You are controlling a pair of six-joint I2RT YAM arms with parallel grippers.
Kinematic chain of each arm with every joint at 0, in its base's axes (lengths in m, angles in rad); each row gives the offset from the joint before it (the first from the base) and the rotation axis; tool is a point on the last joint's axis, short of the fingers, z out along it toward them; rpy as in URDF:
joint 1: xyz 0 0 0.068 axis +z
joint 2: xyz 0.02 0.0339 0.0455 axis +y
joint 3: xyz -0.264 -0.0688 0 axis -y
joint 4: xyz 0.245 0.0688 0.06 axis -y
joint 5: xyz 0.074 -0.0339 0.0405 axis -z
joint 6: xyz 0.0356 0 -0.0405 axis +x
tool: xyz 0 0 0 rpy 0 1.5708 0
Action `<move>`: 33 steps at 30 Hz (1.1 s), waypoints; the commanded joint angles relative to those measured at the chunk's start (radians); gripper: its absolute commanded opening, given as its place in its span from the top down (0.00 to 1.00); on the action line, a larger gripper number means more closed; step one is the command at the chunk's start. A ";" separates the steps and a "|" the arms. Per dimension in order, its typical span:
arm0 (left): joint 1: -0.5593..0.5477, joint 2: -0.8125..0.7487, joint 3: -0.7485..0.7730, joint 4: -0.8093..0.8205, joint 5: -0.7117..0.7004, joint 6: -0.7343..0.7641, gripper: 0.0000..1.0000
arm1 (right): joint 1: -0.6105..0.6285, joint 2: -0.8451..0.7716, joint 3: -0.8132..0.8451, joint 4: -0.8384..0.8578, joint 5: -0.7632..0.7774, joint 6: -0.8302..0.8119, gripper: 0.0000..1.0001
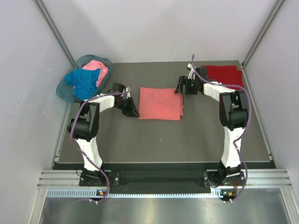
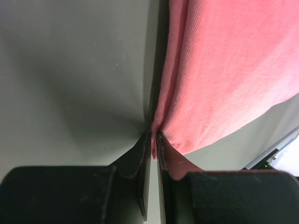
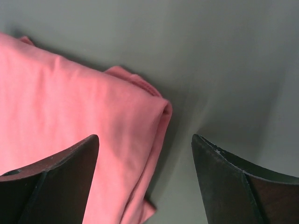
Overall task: Fold and stack the t-shirts
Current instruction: Fold the tshirt
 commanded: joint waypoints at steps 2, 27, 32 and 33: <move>-0.001 0.030 0.024 0.035 -0.021 0.011 0.85 | -0.001 0.069 0.109 -0.060 -0.076 -0.023 0.20; 0.001 0.039 0.014 0.009 -0.085 0.017 0.87 | -0.048 0.129 0.023 -0.066 -0.263 0.103 0.49; 0.001 0.040 0.011 -0.001 -0.114 0.009 0.87 | -0.060 0.081 -0.026 0.006 -0.265 0.123 0.83; 0.001 0.040 0.011 -0.001 -0.114 0.008 0.87 | -0.056 0.070 -0.042 0.037 -0.255 0.124 0.89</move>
